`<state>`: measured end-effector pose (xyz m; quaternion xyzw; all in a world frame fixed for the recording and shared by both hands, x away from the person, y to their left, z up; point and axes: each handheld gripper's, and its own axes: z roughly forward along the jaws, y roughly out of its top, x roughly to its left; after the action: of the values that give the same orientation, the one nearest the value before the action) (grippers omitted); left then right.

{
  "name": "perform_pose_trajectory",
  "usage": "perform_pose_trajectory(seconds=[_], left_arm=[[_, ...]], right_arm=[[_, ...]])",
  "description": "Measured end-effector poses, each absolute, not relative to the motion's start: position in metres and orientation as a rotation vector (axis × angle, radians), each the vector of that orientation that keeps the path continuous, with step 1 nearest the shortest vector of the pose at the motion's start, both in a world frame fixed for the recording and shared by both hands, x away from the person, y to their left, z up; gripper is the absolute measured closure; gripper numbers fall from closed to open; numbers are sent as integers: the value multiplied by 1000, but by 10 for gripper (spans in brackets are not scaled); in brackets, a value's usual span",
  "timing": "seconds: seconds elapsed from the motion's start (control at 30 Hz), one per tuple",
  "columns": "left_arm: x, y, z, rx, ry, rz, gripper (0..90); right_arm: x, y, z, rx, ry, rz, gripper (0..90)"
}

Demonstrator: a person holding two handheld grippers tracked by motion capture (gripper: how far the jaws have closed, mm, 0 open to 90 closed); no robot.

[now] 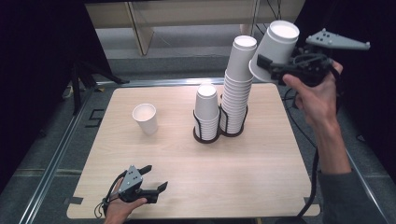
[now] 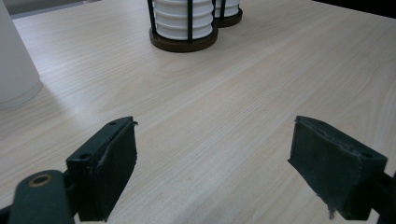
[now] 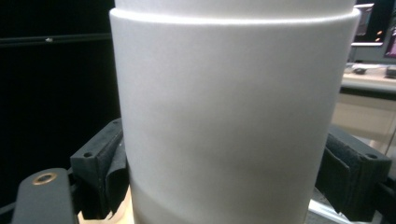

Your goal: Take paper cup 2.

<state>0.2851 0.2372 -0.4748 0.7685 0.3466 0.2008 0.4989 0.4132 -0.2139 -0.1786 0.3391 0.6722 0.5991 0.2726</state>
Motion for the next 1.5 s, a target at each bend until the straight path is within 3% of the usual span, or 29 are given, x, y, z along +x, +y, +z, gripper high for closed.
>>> perform_pose_trajectory(seconds=[0.4, 0.77, 1.5], left_arm=[[293, 239, -479, 1845, 850, 514, 142], [294, 241, -479, 1817, 850, 551, 142], [292, 234, -481, 1822, 794, 561, 142]], right_arm=[[374, -210, -247, 923, 1864, 1627, 156], [368, -164, -322, 820, 2003, 1643, 156], [364, -91, -390, 774, 2205, 1770, 156]])
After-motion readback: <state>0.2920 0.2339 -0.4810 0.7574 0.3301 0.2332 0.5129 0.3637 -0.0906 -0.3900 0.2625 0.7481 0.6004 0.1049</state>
